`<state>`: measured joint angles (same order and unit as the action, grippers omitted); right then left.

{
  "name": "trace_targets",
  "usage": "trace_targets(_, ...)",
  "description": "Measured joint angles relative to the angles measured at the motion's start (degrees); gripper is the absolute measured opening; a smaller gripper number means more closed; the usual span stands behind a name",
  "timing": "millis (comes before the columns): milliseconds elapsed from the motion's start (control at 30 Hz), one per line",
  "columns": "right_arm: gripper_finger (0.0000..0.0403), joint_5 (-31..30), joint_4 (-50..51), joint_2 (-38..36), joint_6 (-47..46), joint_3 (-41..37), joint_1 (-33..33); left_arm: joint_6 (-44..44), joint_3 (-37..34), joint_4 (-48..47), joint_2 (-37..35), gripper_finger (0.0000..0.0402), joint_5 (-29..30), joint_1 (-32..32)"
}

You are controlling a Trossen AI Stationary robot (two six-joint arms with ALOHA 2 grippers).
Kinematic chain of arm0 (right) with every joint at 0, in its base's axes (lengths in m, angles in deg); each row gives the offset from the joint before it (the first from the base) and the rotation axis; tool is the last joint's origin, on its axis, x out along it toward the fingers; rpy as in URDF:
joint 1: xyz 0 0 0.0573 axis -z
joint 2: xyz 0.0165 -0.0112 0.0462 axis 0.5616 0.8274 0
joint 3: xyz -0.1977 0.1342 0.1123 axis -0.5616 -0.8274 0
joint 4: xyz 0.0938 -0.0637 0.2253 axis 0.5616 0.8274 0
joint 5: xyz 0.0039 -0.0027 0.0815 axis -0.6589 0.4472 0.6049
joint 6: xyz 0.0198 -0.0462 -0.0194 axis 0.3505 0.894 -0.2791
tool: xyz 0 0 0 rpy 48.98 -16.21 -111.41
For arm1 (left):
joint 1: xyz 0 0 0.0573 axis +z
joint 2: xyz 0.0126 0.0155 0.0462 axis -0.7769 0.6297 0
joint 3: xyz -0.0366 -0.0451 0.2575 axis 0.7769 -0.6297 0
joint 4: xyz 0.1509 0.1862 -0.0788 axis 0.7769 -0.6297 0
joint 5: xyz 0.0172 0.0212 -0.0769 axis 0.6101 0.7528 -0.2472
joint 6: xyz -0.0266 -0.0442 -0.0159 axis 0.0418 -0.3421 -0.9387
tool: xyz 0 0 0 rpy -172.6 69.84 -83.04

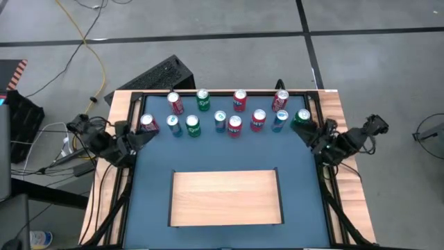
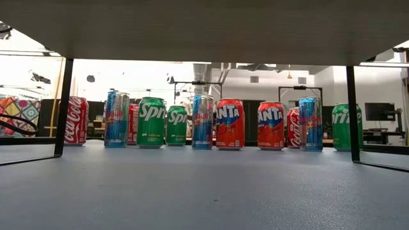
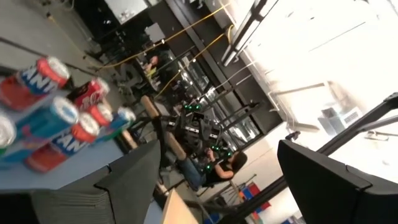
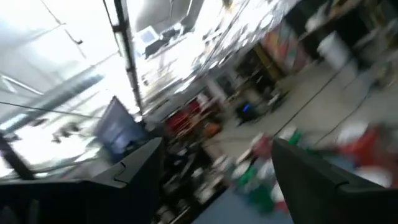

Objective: Place canned beverage on shelf
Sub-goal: Put the bottom red soda can on the shelf

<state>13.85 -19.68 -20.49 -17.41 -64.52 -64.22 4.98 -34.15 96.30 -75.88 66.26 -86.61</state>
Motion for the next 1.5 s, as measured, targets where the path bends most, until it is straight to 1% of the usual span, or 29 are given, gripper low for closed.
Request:
trace_targets(100, 0.0284, -1.47, 0.86, 3.87, 7.27, 5.06, 1.16, 2.36, 2.96, -0.57, 1.48, 0.0311, 0.19, 0.0)
trace_targets(200, 0.0284, -3.9, 4.76, 9.12, 11.91, 11.46, 2.04, 5.33, 6.15, -1.13, 4.03, 0.0311, 0.35, 0.0)
trace_targets(300, 0.0284, -8.01, 14.02, 15.16, 12.92, 19.05, 2.71, 7.33, 10.15, -2.42, 6.9, 0.0311, 1.07, 0.0)
trace_targets(433, 0.0284, -14.98, 26.7, 23.75, 12.89, 30.15, 4.06, 8.79, 16.47, -7.4, 10.61, 0.0311, 1.39, -0.01)
trace_targets(600, 0.0284, -21.26, 35.78, 33.2, 12.62, 43.94, 7.01, 8.82, 24.61, -14.93, 14.34, 0.0311, 3.94, 0.0)
trace_targets(733, 0.0284, -26.94, 39.33, 38.59, 13.06, 53.83, 10.33, 8.82, 29.8, -19.99, 16.11, 0.0311, 5.78, 0.0)
trace_targets(867, 0.0284, -27.37, 39.64, 42.72, 19.53, 61.46, 14.21, 8.91, 32.7, -21.58, 17.01, 0.0311, 6.77, -0.02)
trace_targets(967, 0.0284, -27.34, 39.7, 45.45, 22.17, 66.57, 16.96, 9.92, 33.74, -21.46, 17.2, 0.0311, 6.94, 0.0)
trace_targets(1000, 0.0284, -24.47, 39.71, 46.17, 22.76, 68.16, 17.59, 10.32, 33.94, -21.51, 17.2, 0.0311, 6.9, 0.0)
trace_targets(1033, 0.0284, -18.64, 39.68, 46.66, 23.27, 69.56, 17.97, 10.91, 34.09, -21.47, 17.22, 0.0311, 6.75, -0.02)
trace_targets(1133, 0.0284, 6.69, 40.33, 47.62, 23.58, 72.58, 20.21, 12.53, 34.16, -20.32, 17.23, 0.0311, 5.48, 0.0)
trace_targets(1167, 0.0284, 12.62, 40.3, 48.46, 23.16, 73.41, 21.45, 13.01, 34.16, -19.82, 17.3, 0.0311, 4.79, -0.02)
trace_targets(1233, 0.0282, 18.16, 41.54, 50.42, 21.17, 75.07, 23.76, 13.96, 34.16, -18.92, 17.36, 0.0311, 3.69, -0.01)
trace_targets(1267, 0.0282, 19.91, 43.67, 51.41, 19.47, 75.91, 24.76, 14.23, 34.16, -18.48, 17.37, 0.0311, 3.18, 0.0)
trace_targets(1367, 0.0282, 28.64, 50.35, 55.92, 13.92, 79.17, 28.72, 14.3, 34.16, -17.2, 17.36, 0.0311, 1.56, 0.0)
trace_targets(1433, 0.0282, 33.01, 54.74, 59.58, 11.33, 81.85, 31.43, 14.72, 34.18, -16.15, 17.63, 0.0311, 0.83, -0.02)
trace_targets(1500, 0.0281, 36.62, 58.93, 63.78, 10.95, 84.94, 32.78, 15.47, 34.18, -15.57, 17.95, 0.0311, 0.87, -0.01)
